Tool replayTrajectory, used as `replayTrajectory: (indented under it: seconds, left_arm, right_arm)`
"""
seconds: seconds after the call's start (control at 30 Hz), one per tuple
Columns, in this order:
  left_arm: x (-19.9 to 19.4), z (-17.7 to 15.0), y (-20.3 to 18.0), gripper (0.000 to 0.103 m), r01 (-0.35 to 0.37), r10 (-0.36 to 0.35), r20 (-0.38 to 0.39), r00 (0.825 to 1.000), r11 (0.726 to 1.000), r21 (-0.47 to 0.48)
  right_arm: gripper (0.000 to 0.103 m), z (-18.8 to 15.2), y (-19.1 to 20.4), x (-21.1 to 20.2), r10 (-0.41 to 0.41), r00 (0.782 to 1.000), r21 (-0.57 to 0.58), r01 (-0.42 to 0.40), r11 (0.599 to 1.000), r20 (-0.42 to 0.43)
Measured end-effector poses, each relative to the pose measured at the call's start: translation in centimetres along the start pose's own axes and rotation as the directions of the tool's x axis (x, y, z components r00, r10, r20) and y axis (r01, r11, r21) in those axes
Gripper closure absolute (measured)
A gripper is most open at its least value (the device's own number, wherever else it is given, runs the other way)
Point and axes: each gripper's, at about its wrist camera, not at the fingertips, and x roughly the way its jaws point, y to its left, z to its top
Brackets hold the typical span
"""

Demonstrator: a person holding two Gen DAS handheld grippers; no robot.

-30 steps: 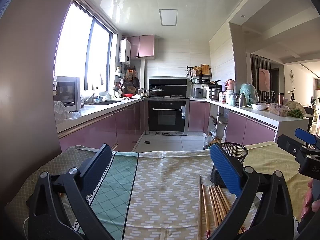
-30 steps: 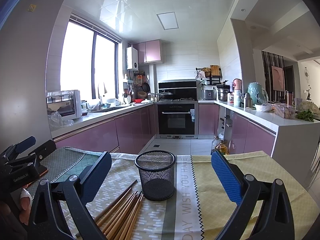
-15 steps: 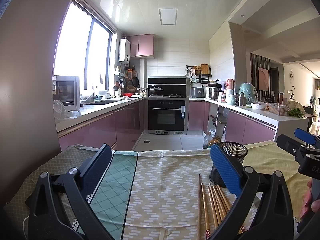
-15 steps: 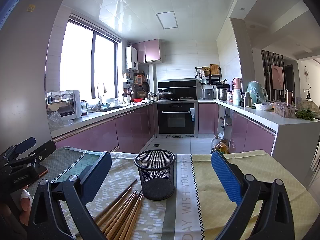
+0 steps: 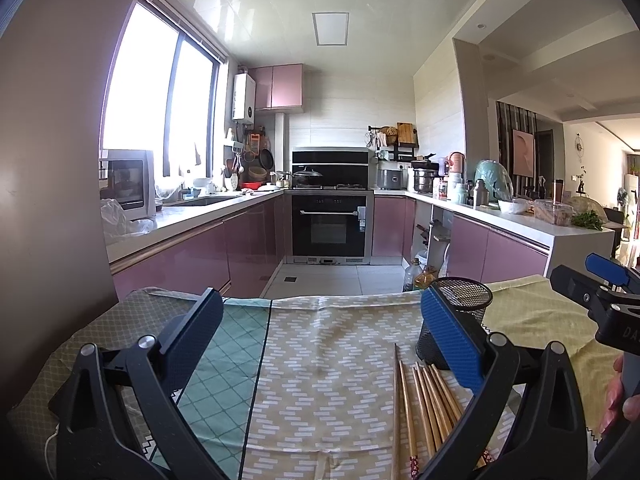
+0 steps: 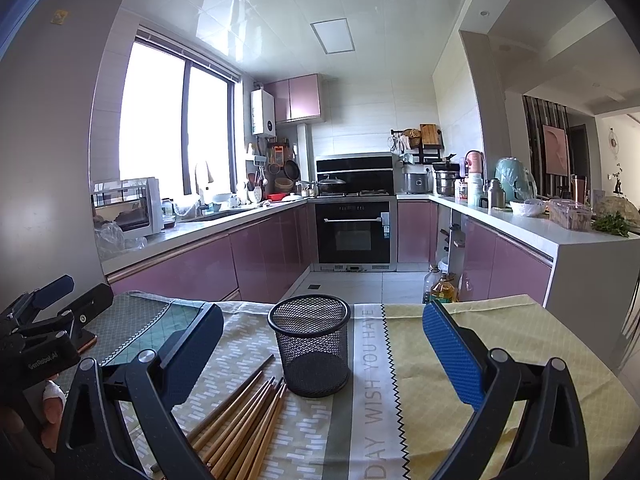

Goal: Organize utensils
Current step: 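Close the left gripper on one wooden chopstick while the right gripper grasps another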

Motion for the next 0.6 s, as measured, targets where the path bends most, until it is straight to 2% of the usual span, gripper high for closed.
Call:
replayTrajectory:
  seconds: [0.13, 0.27, 0.37, 0.47, 0.53, 0.6]
  left_arm:
    - [0.9, -0.4, 0.1, 0.006, 0.045, -0.044, -0.065, 0.997, 0.999, 0.007]
    - [2.7, -1.7, -0.3, 0.006, 0.083, -0.075, -0.174, 0.982, 0.996, 0.04]
    - [4.6, -3.0, -1.0, 0.006, 0.129, -0.104, -0.28, 0.954, 0.989, 0.073]
    - [6.0, -4.6, -1.8, 0.006, 0.144, -0.097, -0.354, 0.93, 0.983, 0.109]
    - [7.0, -5.6, -2.3, 0.009, 0.16, -0.096, -0.409, 0.907, 0.979, 0.125]
    - [7.9, -6.3, -2.6, 0.013, 0.181, -0.105, -0.454, 0.885, 0.975, 0.127]
  right_arm:
    - [0.007, -0.3, 0.0, 0.6, 0.035, 0.998, -0.003, -0.035, 0.999, -0.049]
    - [0.007, -1.2, 0.2, 2.2, 0.102, 0.981, 0.002, -0.103, 0.995, -0.162]
    - [0.007, -2.7, 0.6, 4.1, 0.136, 0.947, -0.001, -0.142, 0.99, -0.29]
    - [0.011, -4.5, 1.2, 6.0, 0.148, 0.899, -0.005, -0.165, 0.986, -0.413]
    - [0.023, -5.6, 1.5, 6.9, 0.154, 0.868, -0.005, -0.177, 0.984, -0.472]
    - [0.029, -6.6, 1.6, 7.5, 0.157, 0.844, 0.003, -0.181, 0.983, -0.513]
